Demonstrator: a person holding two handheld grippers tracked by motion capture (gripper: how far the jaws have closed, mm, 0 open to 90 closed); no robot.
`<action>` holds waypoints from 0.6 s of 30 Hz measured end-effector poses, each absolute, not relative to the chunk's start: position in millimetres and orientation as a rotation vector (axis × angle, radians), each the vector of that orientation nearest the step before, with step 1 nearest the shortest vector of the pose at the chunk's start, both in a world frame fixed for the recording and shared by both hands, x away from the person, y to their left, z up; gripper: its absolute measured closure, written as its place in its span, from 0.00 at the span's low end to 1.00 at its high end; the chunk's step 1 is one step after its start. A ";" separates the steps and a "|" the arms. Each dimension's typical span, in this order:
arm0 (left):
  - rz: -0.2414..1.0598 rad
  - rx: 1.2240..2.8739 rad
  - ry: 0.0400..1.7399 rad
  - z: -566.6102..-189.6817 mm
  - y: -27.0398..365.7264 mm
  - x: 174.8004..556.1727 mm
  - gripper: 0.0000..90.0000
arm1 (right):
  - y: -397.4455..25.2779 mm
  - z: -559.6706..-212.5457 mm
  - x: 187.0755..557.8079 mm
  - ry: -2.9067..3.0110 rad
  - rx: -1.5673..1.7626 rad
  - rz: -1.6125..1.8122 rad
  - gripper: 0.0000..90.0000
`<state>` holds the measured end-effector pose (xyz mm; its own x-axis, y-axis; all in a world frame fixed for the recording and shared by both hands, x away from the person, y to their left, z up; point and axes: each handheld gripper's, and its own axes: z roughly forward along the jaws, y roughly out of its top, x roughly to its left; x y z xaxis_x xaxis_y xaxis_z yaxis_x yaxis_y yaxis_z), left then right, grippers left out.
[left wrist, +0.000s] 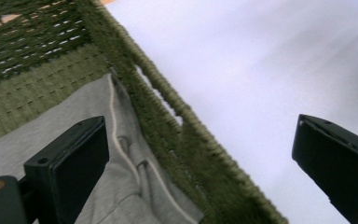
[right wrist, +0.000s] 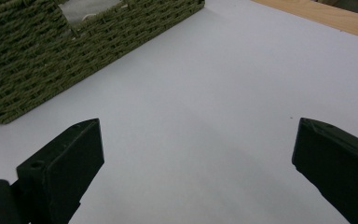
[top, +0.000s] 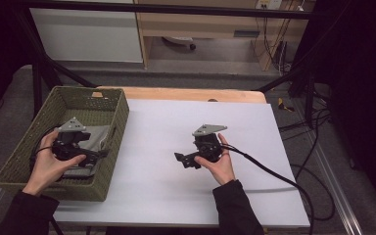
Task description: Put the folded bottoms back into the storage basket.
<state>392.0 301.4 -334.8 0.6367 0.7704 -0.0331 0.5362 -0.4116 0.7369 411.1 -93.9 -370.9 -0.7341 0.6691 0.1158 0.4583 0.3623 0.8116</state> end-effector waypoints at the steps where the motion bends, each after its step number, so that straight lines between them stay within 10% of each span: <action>1: 0.402 2.119 1.011 -336.4 299.3 391.6 0.04 | -97.9 -371.4 410.1 2.388 1.004 1.313 0.03; 18: 0.403 2.148 0.959 -351.8 283.7 391.9 0.03 | -172.7 -395.9 402.6 2.360 1.077 1.322 0.03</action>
